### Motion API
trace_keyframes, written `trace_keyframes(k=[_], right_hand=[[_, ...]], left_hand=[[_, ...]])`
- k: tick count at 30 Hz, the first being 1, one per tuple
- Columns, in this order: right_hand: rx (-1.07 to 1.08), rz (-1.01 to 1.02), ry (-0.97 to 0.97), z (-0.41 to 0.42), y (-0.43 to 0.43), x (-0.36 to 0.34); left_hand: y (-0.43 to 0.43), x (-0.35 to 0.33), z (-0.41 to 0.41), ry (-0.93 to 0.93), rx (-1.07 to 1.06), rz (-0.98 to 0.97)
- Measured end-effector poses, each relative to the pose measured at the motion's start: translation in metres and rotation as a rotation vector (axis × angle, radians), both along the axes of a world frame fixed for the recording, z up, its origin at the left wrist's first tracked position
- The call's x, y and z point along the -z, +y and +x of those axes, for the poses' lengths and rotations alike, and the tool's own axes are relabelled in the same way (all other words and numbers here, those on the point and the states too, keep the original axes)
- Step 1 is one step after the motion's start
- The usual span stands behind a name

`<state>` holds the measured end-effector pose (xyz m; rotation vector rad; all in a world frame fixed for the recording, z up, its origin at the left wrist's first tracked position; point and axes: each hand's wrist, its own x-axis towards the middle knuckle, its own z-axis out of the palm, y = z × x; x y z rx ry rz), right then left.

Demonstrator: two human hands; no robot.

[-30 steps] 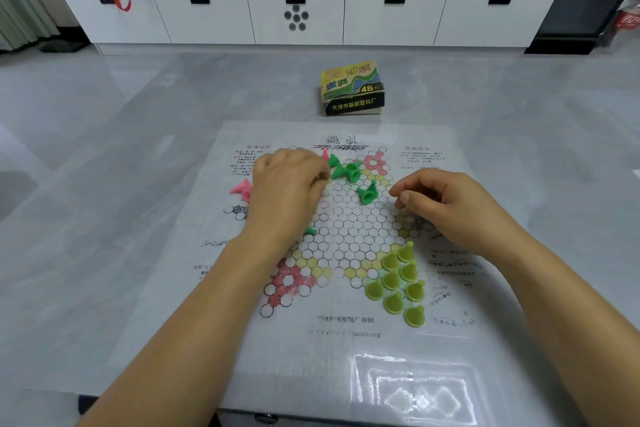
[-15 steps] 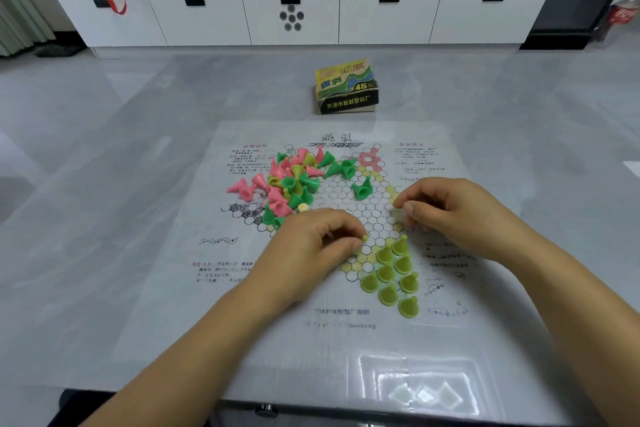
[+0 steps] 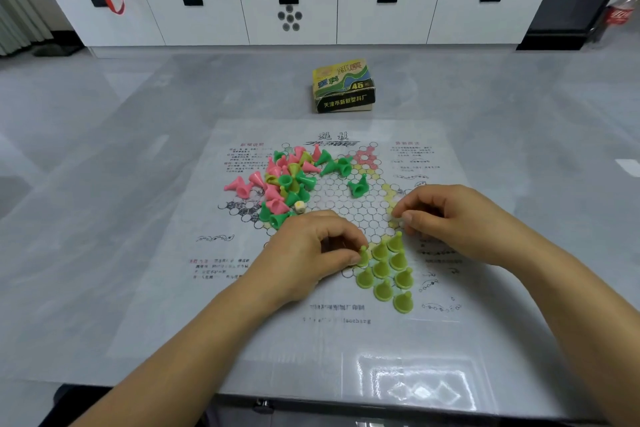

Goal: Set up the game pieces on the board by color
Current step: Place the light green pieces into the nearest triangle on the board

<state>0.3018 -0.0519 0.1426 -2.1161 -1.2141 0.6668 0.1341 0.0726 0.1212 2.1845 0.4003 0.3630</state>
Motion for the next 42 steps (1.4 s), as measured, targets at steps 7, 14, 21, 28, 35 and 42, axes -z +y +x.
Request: trace_keyframes(k=[7, 14, 21, 28, 35, 42], right_hand=[[-0.011, -0.010, -0.016, 0.000, 0.000, 0.001], [-0.023, -0.025, -0.022, -0.001, 0.001, 0.000], [-0.023, -0.028, -0.026, -0.001, 0.002, 0.001], [-0.004, -0.012, -0.019, -0.001, 0.002, 0.000], [-0.002, -0.014, -0.031, -0.001, 0.005, -0.002], [-0.003, -0.017, -0.010, 0.001, 0.004, -0.003]], left_hand=[[0.000, -0.001, 0.000, 0.015, 0.025, -0.012], [-0.001, -0.002, -0.001, 0.021, 0.036, -0.010], [0.000, -0.001, -0.001, 0.026, 0.043, 0.006], [0.011, -0.011, -0.003, -0.037, -0.025, 0.016], [0.067, -0.013, 0.004, -0.096, -0.438, 0.327], [0.078, -0.002, 0.013, 0.132, -0.344, 0.465]])
